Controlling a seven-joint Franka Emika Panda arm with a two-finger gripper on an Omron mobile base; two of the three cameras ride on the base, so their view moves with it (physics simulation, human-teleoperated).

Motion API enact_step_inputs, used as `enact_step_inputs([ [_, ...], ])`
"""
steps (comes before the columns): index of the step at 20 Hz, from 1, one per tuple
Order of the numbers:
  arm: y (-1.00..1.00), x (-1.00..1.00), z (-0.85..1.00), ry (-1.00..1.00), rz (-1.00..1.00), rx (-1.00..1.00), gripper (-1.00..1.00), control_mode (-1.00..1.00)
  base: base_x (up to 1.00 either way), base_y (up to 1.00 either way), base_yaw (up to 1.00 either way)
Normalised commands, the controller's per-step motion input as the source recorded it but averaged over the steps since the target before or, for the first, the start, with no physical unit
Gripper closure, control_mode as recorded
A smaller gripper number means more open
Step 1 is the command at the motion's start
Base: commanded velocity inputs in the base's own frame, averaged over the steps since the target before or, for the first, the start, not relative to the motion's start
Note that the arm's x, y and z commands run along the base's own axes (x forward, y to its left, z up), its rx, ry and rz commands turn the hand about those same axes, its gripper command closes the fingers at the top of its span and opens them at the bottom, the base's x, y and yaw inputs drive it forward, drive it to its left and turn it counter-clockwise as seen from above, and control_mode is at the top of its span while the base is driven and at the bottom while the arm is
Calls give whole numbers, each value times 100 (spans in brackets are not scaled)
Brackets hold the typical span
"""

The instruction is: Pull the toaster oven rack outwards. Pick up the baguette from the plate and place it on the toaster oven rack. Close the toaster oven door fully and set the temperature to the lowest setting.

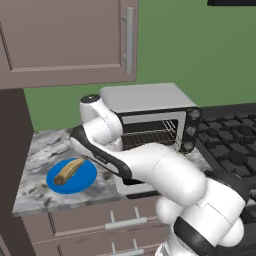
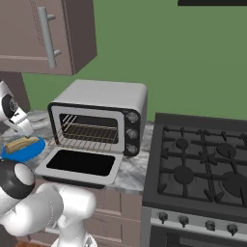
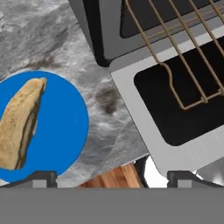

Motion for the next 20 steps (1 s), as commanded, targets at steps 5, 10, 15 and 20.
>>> enact_step_inputs([
  [5,92,48,-29,7,0,0,-100,-100,0,0,0],
  [10,37,27,-56,4,0,7,-100,-100,0,0,0],
  [15,0,2,-40,0,0,8,-100,-100,0,0,0],
  [20,0,25,-25,0,0,1,-100,-100,0,0,0],
])
